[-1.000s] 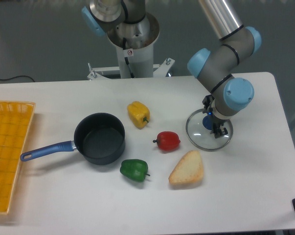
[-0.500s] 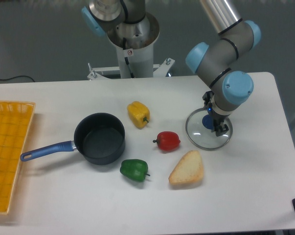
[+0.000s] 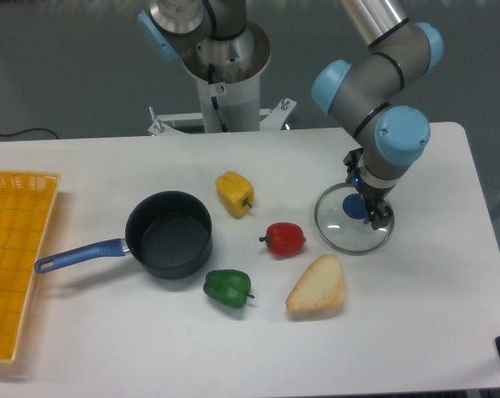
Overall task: Place the lid on the table
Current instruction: 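Open the gripper and raise it off the lid knob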
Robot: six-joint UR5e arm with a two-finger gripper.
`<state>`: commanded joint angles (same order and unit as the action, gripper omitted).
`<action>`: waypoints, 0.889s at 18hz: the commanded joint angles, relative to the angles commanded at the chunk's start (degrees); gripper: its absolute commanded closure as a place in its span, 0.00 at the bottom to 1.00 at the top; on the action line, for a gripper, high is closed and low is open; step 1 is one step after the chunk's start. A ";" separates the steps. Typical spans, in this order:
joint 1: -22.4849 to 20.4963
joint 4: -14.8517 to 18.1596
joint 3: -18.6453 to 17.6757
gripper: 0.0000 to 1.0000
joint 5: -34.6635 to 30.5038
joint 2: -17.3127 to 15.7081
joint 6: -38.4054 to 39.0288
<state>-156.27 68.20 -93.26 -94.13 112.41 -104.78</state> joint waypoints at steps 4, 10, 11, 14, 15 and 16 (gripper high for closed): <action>1.15 -3.50 2.20 0.00 2.28 0.53 0.27; 2.03 -6.24 3.52 0.00 2.29 2.20 0.18; 2.11 -6.33 3.70 0.00 2.29 2.29 0.27; 2.38 -6.33 4.23 0.00 2.29 2.64 0.36; 2.38 -6.33 4.23 0.00 2.29 2.73 0.36; 2.38 -6.33 4.58 0.00 2.37 2.81 0.36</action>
<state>-153.90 61.88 -88.69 -91.76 115.22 -104.41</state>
